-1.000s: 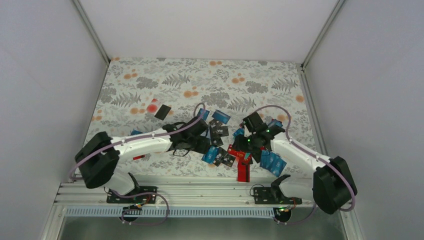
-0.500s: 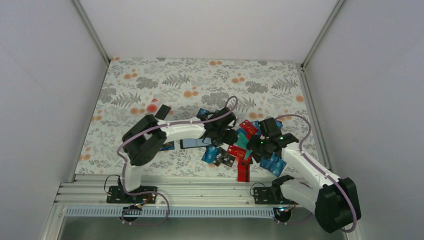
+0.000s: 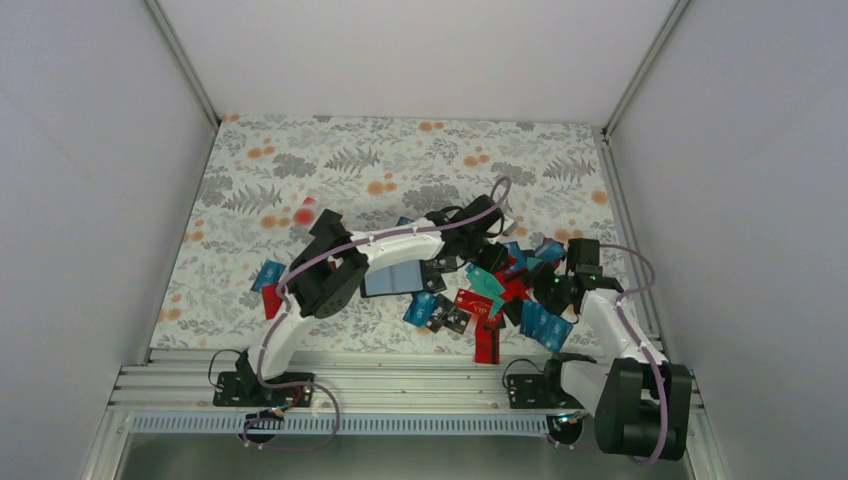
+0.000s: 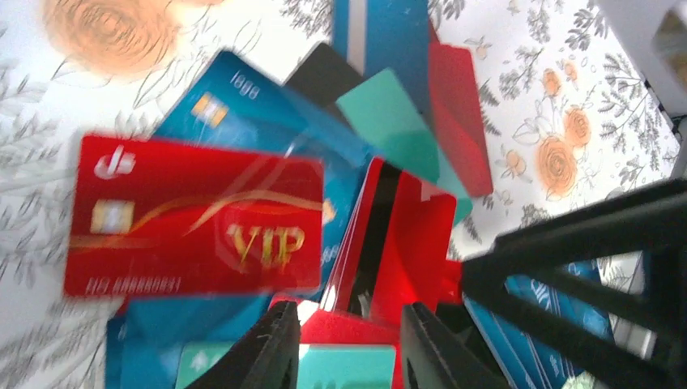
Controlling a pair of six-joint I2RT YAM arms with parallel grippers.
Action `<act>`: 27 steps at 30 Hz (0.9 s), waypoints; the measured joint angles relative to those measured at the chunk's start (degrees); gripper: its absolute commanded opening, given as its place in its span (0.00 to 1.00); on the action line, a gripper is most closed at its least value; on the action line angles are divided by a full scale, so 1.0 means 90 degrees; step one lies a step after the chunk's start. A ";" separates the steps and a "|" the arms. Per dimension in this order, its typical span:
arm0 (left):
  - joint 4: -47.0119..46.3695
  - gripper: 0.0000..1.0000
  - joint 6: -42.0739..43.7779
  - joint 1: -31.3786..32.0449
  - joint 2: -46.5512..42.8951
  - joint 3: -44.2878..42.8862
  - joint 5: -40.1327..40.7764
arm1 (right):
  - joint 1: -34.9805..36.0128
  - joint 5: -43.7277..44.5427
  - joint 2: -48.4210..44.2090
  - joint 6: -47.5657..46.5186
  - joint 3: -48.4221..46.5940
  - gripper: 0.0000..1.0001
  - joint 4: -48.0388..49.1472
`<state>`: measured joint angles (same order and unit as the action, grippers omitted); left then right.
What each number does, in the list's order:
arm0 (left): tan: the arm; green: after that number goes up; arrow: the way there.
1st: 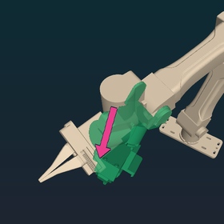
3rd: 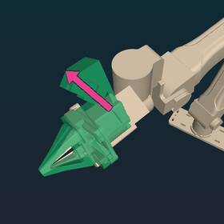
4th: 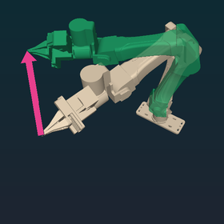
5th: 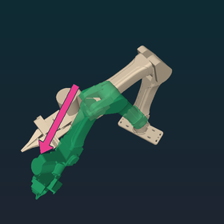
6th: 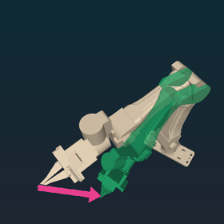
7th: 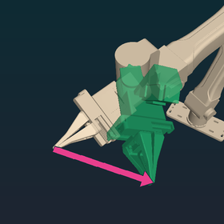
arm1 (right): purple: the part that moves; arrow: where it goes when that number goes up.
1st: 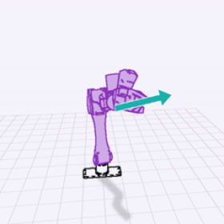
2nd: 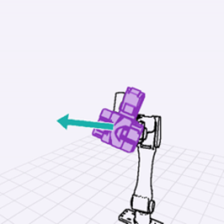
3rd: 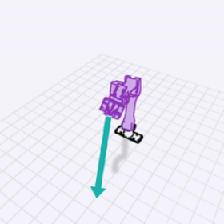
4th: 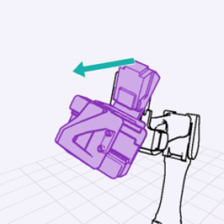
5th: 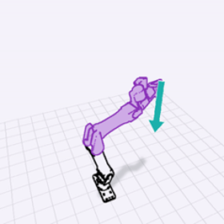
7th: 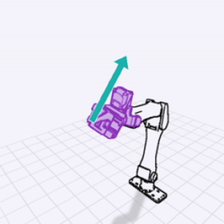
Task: Put the credit cards into the card holder
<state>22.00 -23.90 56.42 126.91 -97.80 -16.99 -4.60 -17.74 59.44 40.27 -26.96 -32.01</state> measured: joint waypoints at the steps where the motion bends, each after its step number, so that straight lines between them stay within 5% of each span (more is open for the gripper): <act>1: 0.0027 0.27 0.0041 0.0000 0.0131 -0.0185 -0.0044 | -0.0068 -0.0112 0.0029 -0.0017 0.0061 0.56 0.0063; 13: 0.1044 0.19 0.0546 0.0002 0.1790 -0.2421 -0.0503 | -0.0527 -0.1027 0.0563 -0.0240 0.0452 0.53 0.0833; 27: 0.0872 0.18 0.0610 -0.0019 0.1882 -0.2305 -0.0816 | -0.0736 -0.1676 0.0908 -0.0240 0.0685 0.42 0.1751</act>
<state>29.85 -18.41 56.25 143.85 -118.54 -24.34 -11.22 -32.82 67.61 38.11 -20.80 -16.25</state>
